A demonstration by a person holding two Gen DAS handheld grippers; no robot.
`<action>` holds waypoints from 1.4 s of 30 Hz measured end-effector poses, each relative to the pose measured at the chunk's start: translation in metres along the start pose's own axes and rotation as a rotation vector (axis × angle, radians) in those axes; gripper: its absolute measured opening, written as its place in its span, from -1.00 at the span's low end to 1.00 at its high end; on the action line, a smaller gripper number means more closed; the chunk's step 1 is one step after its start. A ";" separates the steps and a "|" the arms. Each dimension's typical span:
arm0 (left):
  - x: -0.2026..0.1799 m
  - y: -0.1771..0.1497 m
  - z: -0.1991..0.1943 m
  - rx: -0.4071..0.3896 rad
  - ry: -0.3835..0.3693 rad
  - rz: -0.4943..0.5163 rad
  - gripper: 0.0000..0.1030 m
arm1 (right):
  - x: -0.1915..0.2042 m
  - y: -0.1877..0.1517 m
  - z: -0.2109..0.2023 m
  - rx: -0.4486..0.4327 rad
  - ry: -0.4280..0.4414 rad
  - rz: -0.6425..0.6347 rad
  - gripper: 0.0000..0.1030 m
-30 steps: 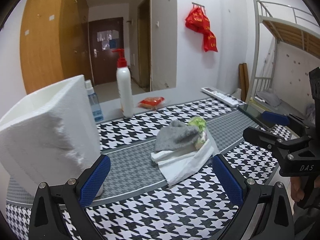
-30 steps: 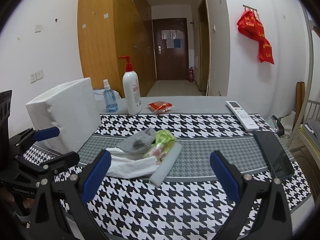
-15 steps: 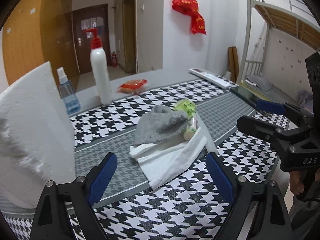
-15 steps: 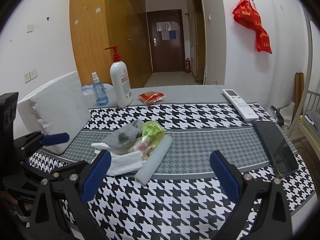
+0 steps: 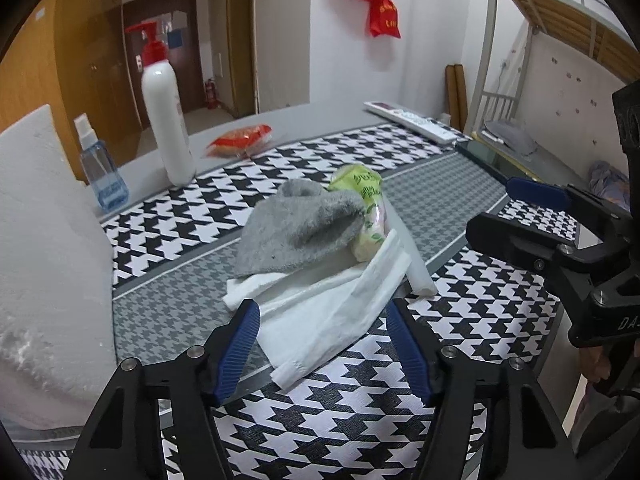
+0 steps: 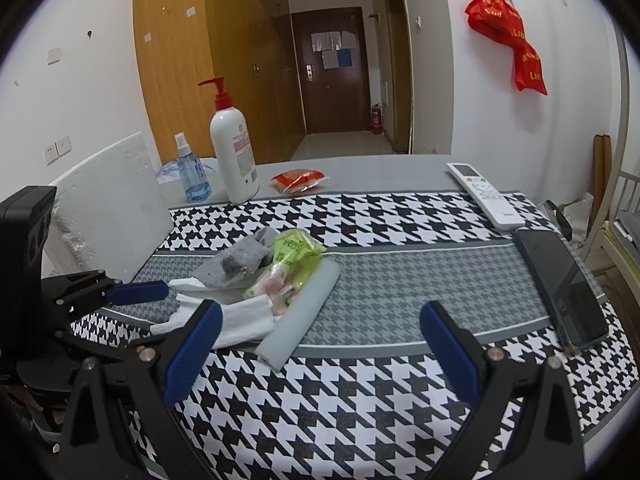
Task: Organize soft objects
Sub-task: 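Lower the left tool onto the white tissues and close on them, then close the right tool on the white foam roller while the left tool lifts the tissues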
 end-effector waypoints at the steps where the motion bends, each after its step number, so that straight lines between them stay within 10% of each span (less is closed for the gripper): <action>1: 0.000 -0.001 0.002 0.009 0.000 0.001 0.30 | 0.000 0.000 0.001 0.002 0.001 0.000 0.95; 20: 0.002 -0.006 0.021 0.085 -0.001 0.003 -0.26 | 0.007 -0.003 0.020 0.055 0.018 -0.026 0.95; 25: 0.005 -0.005 0.021 0.075 0.013 0.004 -0.80 | 0.008 -0.004 0.023 0.070 0.017 -0.027 0.95; 42: 0.025 0.000 -0.005 -0.046 0.001 -0.091 -0.87 | 0.014 -0.014 0.039 0.155 -0.006 -0.053 0.66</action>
Point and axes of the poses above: each gripper's, at about its wrist camera, not at the fingertips, and z roughly the way its jaws point, x to its left, y to its top, the point moved 7 cm from there along z, roughly the way its jaws point, and after that the axes turned 3 degrees about y, right-handed, at the moved point
